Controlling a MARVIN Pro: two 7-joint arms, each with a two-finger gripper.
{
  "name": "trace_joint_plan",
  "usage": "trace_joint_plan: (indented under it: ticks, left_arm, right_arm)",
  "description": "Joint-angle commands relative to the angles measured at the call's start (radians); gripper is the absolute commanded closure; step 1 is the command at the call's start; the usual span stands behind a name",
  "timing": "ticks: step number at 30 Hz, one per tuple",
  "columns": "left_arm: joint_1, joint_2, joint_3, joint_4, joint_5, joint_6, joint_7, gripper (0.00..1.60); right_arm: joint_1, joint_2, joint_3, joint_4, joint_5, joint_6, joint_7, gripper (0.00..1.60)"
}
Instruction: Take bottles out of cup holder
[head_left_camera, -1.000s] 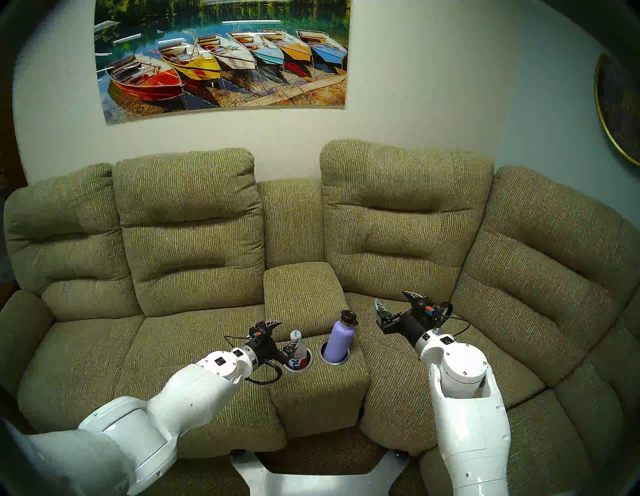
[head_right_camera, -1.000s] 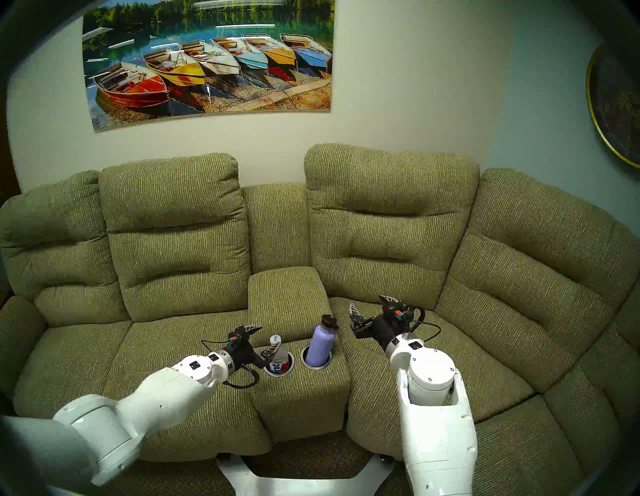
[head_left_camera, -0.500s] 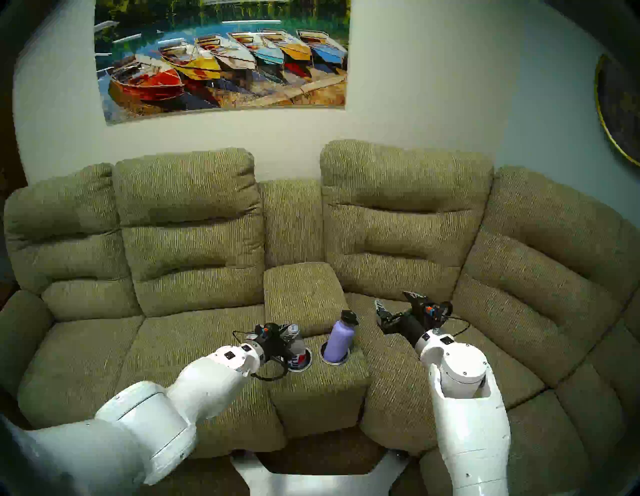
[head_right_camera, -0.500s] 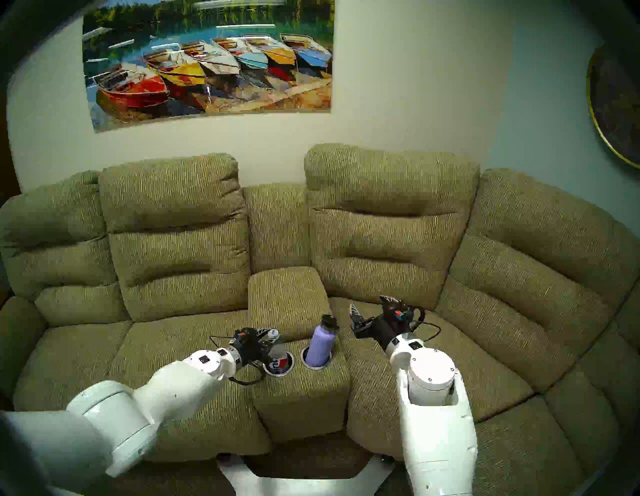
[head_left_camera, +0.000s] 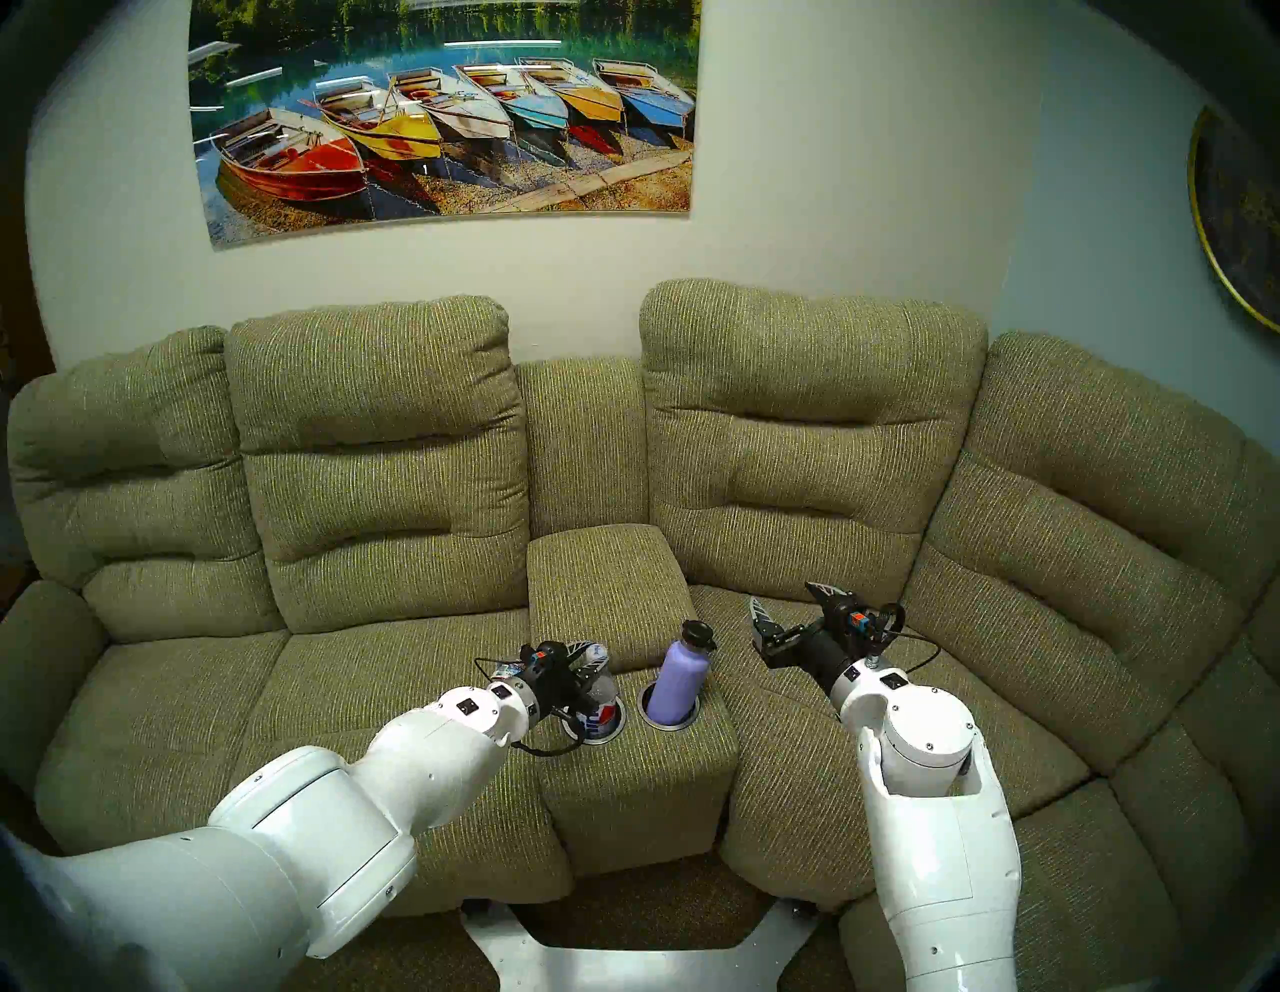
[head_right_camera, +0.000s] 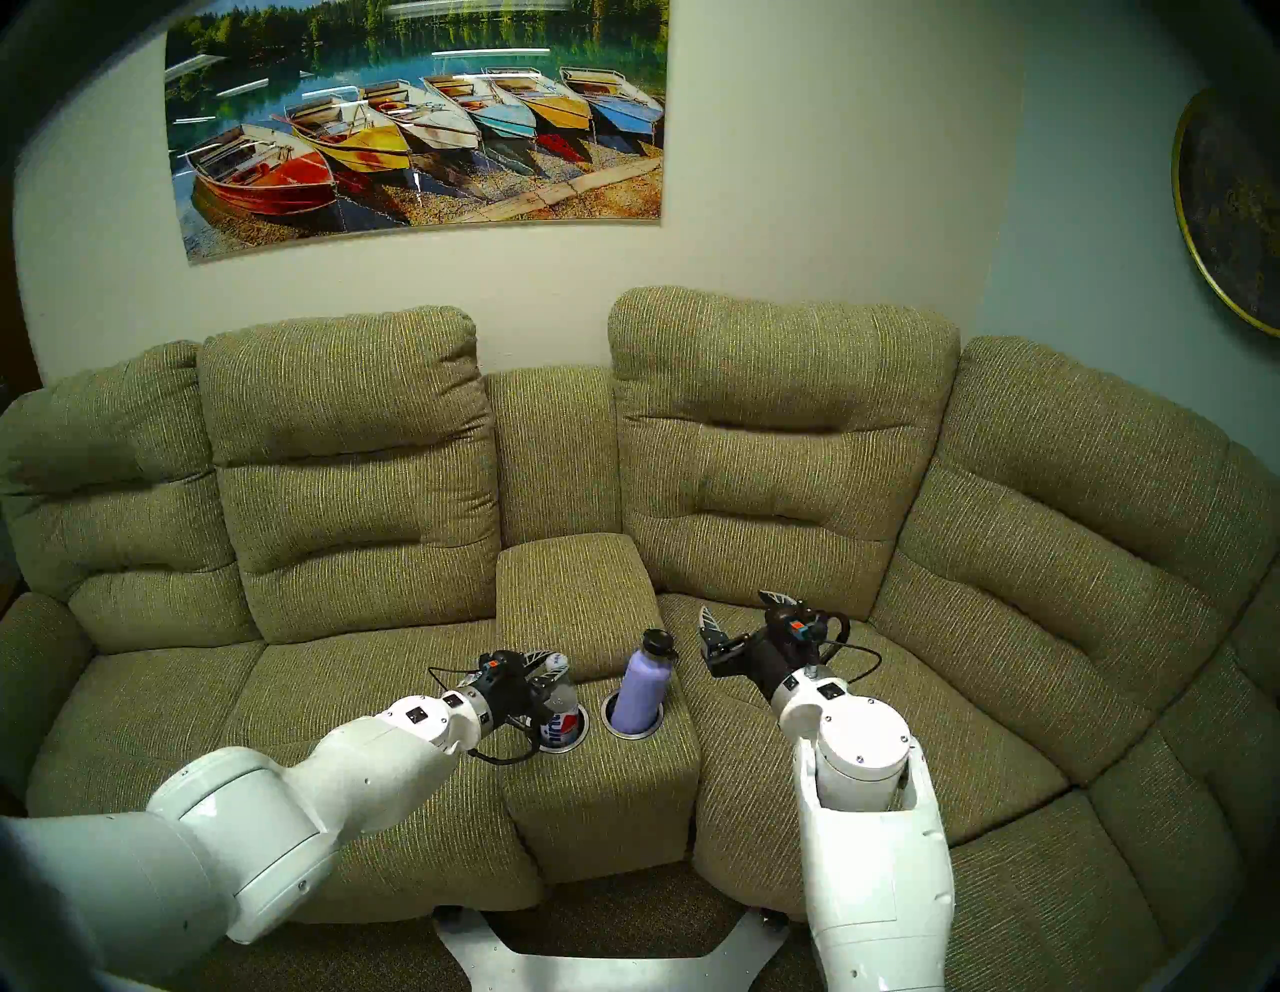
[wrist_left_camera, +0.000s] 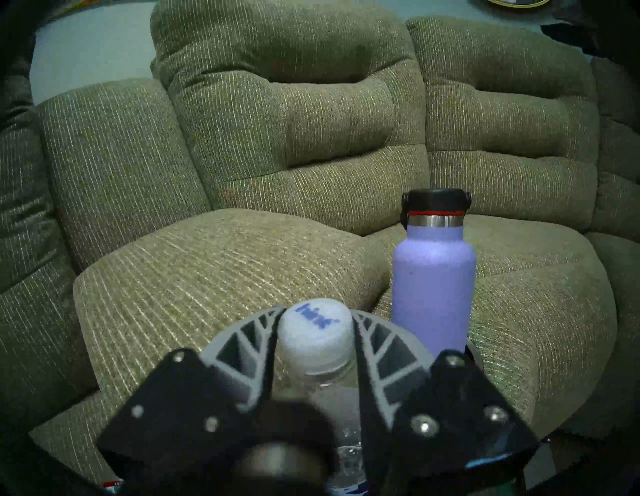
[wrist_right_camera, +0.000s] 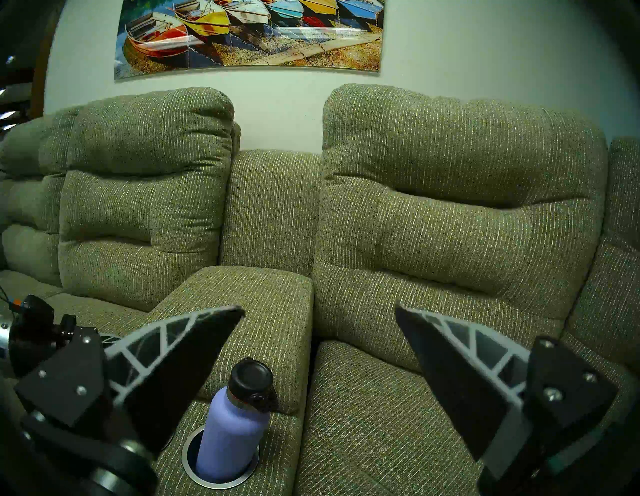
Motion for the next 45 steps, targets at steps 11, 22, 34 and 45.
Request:
trace_joint_plan:
  ticks: [11,22,34,45]
  left_arm:
    - [0.019,0.165,-0.055,-0.267,-0.015,-0.124,-0.036,1.60]
    - [0.077,0.260,-0.103,-0.426,-0.049,-0.120,-0.052,1.60]
    - [0.130,0.364,-0.166,-0.565,-0.073,-0.118,-0.032,1.60]
    - [0.237,0.475,-0.244,-0.728,-0.092,-0.054,0.073,1.60]
  right_arm:
    - [0.009,0.001,0.000,-0.015,0.001,-0.004,0.000,0.00]
    - [0.010,0.001,0.000,-0.013,0.001,-0.004,0.000,0.00]
    - [0.011,0.001,0.000,-0.010,0.001,-0.005,0.000,0.00]
    - [0.011,0.001,0.000,-0.012,0.001,-0.005,0.000,0.00]
